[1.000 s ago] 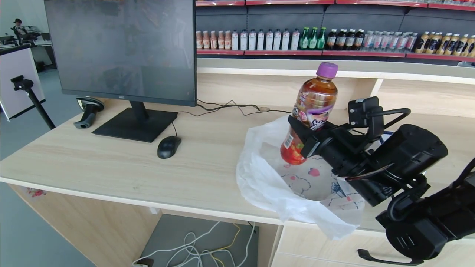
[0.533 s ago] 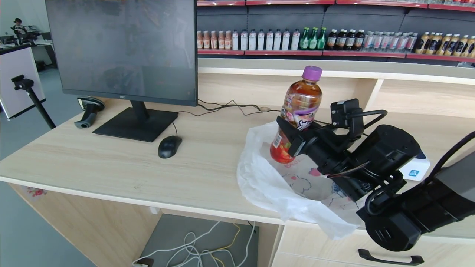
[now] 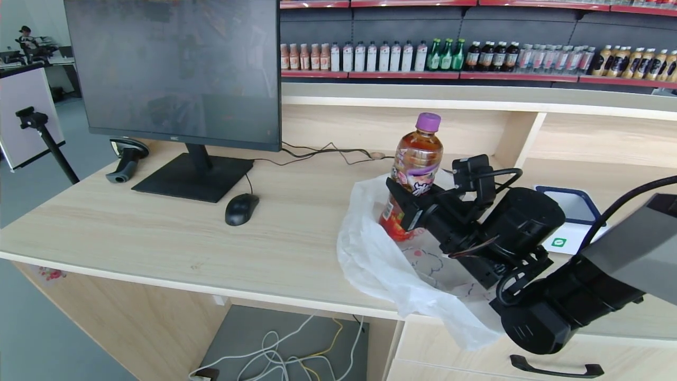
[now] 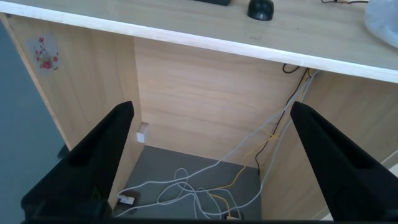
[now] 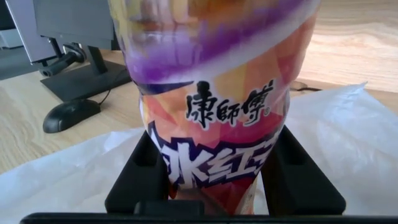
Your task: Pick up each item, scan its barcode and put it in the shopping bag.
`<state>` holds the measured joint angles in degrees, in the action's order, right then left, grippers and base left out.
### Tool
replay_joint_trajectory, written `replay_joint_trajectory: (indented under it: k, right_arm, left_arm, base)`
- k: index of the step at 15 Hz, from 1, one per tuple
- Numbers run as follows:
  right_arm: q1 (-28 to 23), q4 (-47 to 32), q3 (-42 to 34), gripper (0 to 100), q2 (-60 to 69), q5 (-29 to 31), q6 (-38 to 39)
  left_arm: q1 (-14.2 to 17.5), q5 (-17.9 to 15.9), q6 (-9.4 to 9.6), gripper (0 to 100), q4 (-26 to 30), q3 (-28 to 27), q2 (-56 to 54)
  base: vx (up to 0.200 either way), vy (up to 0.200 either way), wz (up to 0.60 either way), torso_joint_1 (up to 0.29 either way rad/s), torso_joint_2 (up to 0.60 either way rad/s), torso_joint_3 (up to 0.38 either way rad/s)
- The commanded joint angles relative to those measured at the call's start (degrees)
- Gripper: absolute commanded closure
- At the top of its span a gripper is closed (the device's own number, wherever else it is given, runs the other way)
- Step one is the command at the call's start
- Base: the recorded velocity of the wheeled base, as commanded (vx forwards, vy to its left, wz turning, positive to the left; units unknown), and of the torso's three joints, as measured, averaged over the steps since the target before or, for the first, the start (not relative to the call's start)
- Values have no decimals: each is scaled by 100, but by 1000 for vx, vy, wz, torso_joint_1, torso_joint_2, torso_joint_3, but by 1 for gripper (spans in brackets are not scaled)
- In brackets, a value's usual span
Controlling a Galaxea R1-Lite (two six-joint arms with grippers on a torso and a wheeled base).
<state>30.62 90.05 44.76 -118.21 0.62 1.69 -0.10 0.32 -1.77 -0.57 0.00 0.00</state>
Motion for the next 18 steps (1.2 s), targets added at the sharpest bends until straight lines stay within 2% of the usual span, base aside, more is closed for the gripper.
replay_joint_trajectory:
  k: [1, 16, 17, 18]
  right_arm:
    - [5, -5, -20, 100, -132, -1, -11]
    - [119, -5, -214, 100, -281, -1, 77]
    - [128, -5, -187, 0, -281, -1, 138]
    - [137, -5, -214, 0, -281, -1, 147]
  left_arm:
    - [1, 3, 1, 0, 5, 0, 0]
    - [1, 3, -8, 0, -4, 0, 0]
    - [1, 3, -8, 0, -4, 0, 0]
    - [1, 3, -8, 0, -4, 0, 9]
  base:
    - [0, 0, 0, 0, 0, 0]
    - [0, 0, 0, 0, 0, 0]
    - [0, 0, 0, 0, 0, 0]
    - [0, 0, 0, 0, 0, 0]
